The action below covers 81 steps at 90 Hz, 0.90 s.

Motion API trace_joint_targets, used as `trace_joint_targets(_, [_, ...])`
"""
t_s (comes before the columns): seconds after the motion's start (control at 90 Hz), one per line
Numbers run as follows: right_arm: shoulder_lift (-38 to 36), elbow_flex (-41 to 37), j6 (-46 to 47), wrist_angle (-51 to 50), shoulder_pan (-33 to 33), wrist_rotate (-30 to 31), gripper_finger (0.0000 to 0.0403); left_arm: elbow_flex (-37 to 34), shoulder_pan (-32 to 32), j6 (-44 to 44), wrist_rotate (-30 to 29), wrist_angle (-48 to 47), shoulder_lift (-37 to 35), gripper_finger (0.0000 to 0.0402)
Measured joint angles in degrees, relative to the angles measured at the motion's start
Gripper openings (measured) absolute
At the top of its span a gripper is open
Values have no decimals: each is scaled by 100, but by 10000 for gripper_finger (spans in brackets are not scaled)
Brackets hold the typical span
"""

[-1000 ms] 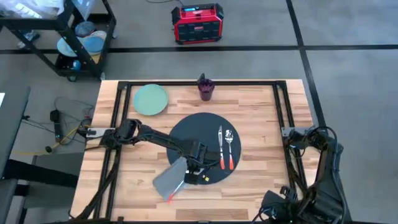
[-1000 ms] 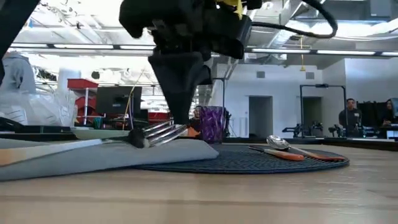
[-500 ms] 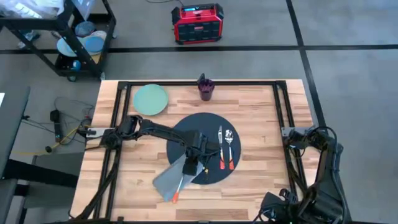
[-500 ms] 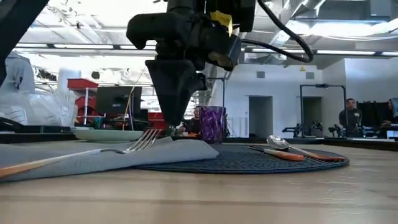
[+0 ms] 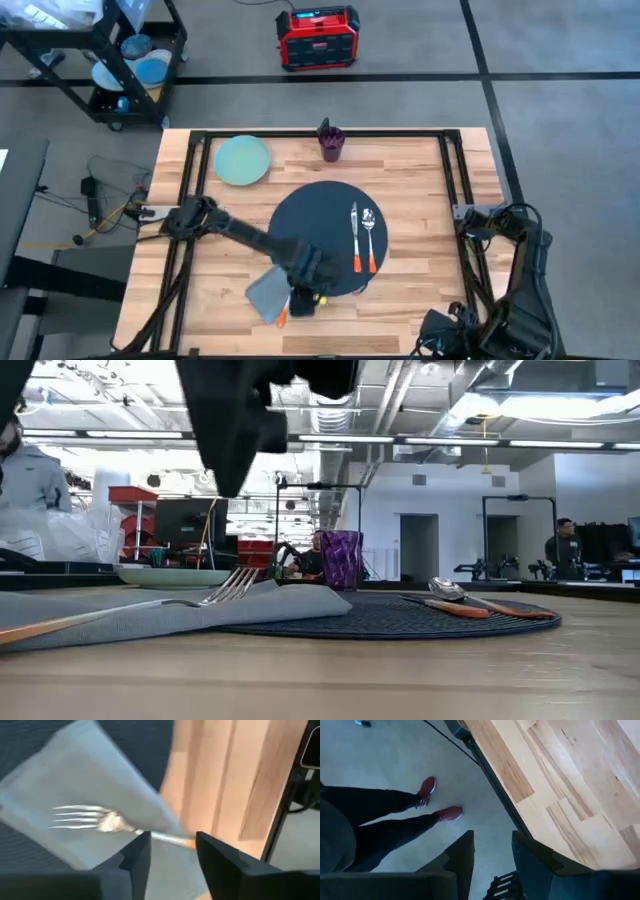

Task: Set table place
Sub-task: Put the orange fork on the table napkin

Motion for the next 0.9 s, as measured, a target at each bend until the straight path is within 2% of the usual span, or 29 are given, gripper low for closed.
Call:
trace_joint_targets(0.133, [0, 0, -100, -232, 67, -11, 119, -63, -97, -236, -177, 428, -7, 29])
trace_joint_targets(0.189, [-2, 0, -101, -257, 102, -13, 119, -135, -223, -417, -211, 546, -7, 10])
trace_joint_targets(0.378, [0, 0, -103, -252, 186, -20, 119, -475, -651, -1135, -130, 932, 0, 21])
trace_joint_targets(0.467, [-1, -1, -85, -207, 152, -24, 119, -531, -751, -1329, -247, 1201, 0, 15])
trace_joint_targets(0.589, [-2, 0, -210, -75, 136, -34, 119, -540, -1008, -1813, -710, 1297, 0, 12])
trace_joint_targets(0.733, [-1, -1, -407, -9, 108, -461, 118, -590, -1441, -2583, -1303, 1736, 50, 24])
trace_joint_targets(0.8, [0, 0, -413, -19, 76, -690, 119, -697, -1623, -3029, -1393, 2160, 106, 29])
trace_joint_targets(0.9, [-1, -2, -433, -9, 8, -948, 119, -922, -1870, -3584, -1330, 2307, 224, 30])
